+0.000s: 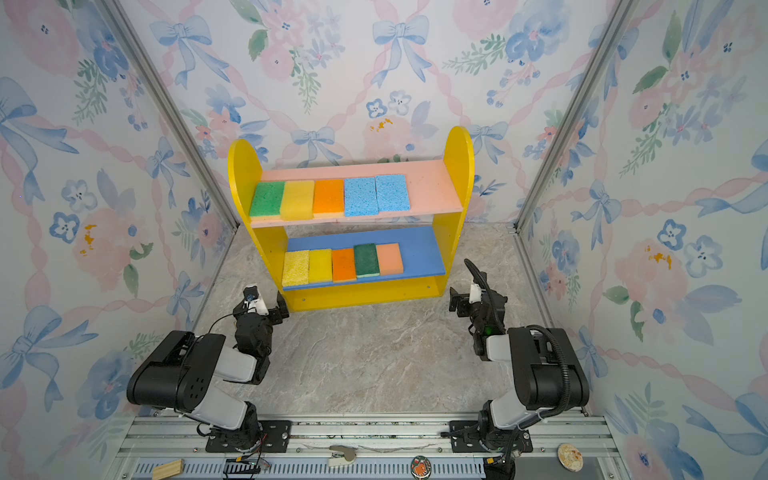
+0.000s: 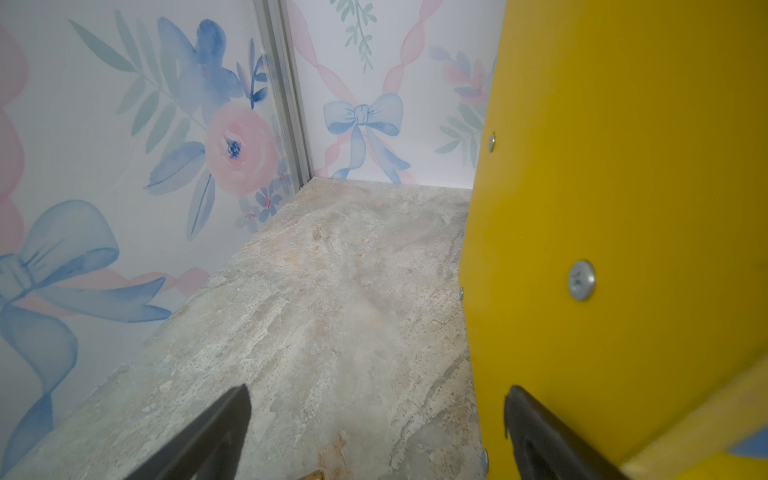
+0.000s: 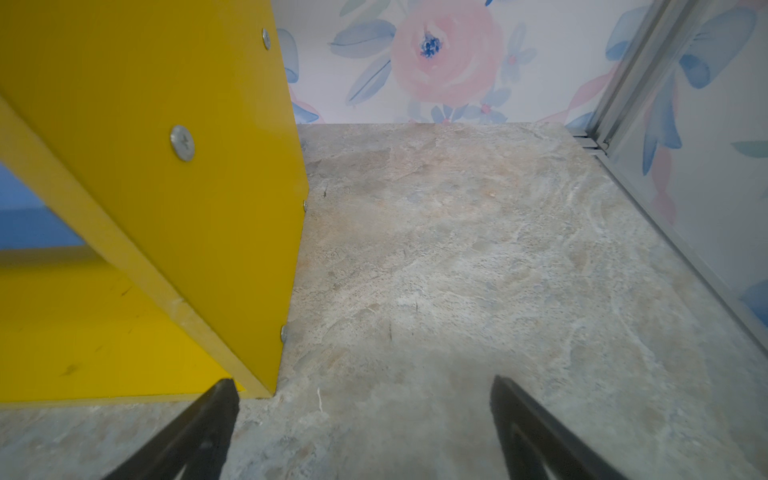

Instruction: Place and organize the cleaning sponges onto the shelf

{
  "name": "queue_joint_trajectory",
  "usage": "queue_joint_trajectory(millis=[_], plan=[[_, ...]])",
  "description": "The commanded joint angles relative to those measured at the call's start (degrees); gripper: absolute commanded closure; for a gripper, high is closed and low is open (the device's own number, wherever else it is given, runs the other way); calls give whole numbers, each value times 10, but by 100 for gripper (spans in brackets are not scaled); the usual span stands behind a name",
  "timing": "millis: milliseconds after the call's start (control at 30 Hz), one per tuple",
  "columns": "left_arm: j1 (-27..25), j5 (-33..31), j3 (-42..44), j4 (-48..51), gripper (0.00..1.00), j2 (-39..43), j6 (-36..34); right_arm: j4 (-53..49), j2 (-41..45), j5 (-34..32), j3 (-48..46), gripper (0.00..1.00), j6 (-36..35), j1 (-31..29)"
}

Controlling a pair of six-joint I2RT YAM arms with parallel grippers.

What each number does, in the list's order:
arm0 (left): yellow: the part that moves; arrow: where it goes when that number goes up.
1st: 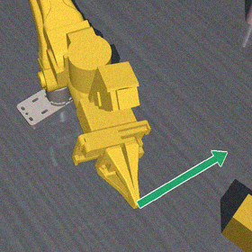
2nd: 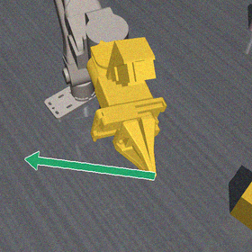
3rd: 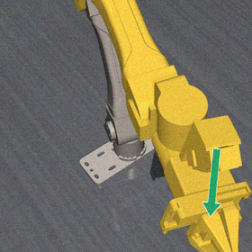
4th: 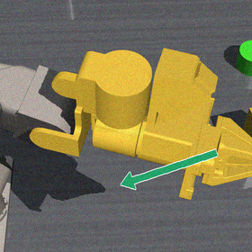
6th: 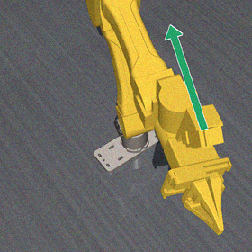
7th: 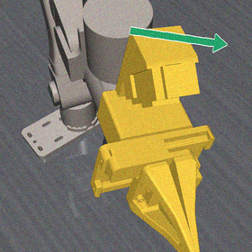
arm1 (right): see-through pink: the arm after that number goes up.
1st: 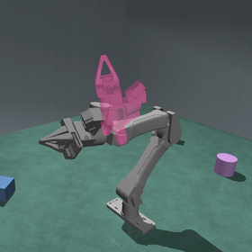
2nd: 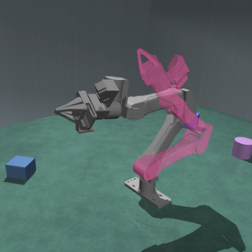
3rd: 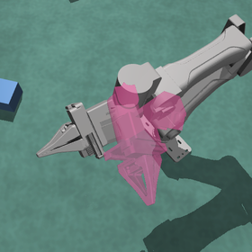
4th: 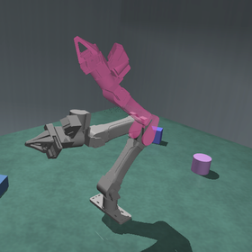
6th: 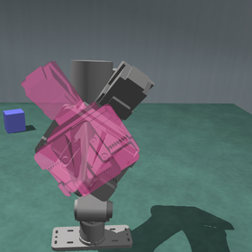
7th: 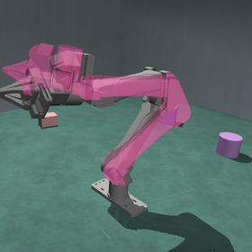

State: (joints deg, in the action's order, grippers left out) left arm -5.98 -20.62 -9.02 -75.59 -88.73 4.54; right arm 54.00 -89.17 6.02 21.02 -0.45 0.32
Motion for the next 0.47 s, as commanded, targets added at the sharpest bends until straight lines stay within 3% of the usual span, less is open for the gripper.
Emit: queue_joint_trajectory(millis=[0,433], plan=[[-10,39,-16,-15,2,1,-4,0,0,0,9,3,4,0],[-10,39,-16,-16,2,1,-3,-4,0,-8,10,3,1,-4]])
